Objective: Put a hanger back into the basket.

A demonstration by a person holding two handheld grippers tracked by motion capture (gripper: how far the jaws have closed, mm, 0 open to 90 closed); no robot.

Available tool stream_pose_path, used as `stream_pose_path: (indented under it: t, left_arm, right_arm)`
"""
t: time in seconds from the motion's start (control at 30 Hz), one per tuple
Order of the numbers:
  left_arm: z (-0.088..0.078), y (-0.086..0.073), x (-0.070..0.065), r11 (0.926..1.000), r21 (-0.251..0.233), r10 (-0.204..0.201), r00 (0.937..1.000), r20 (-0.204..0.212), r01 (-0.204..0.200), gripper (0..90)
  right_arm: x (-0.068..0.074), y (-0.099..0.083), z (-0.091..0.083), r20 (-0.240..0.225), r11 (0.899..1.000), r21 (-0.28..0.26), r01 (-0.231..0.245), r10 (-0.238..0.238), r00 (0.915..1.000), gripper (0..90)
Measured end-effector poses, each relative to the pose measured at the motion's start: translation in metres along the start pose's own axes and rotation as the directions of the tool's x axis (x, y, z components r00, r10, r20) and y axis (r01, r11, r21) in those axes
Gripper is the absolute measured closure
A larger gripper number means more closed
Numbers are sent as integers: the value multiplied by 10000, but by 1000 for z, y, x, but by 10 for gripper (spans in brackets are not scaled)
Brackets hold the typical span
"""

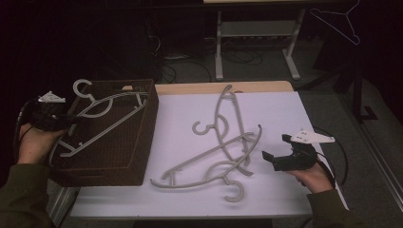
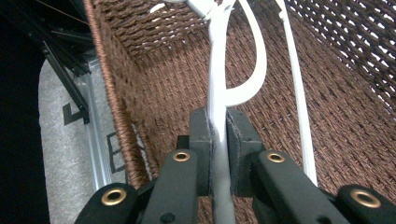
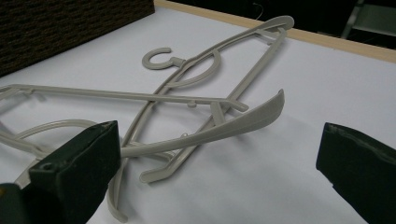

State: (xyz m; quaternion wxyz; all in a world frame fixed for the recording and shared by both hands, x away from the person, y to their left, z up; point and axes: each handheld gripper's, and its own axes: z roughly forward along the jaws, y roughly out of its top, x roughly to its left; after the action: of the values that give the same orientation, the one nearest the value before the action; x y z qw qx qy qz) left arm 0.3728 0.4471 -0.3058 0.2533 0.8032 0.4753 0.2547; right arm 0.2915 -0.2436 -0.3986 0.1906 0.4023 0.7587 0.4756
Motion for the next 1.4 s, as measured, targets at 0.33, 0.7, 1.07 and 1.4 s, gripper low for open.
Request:
stream_pose_path:
  t: [0.33,0.7,1.07,1.4]
  left_arm:
    - [20,1,-12,9992,380,121,9999,-106,-117,823]
    - [28,-11,-8,9976,665,-179,9998,120,171,820]
    - [34,-20,-10,9952,947,-262,9992,310,232,808]
    - [28,-19,-8,9981,419,-469,9985,270,458,661]
  right_arm:
    - [0,0,0,-12,10000,-25,73,-73,10000,0]
    - [1,1,1,-71,9999,-27,131,-131,9999,0]
    - [1,1,2,-126,9999,3,161,-161,9998,0]
    - [2,1,2,-201,9999,53,156,-155,9997,0]
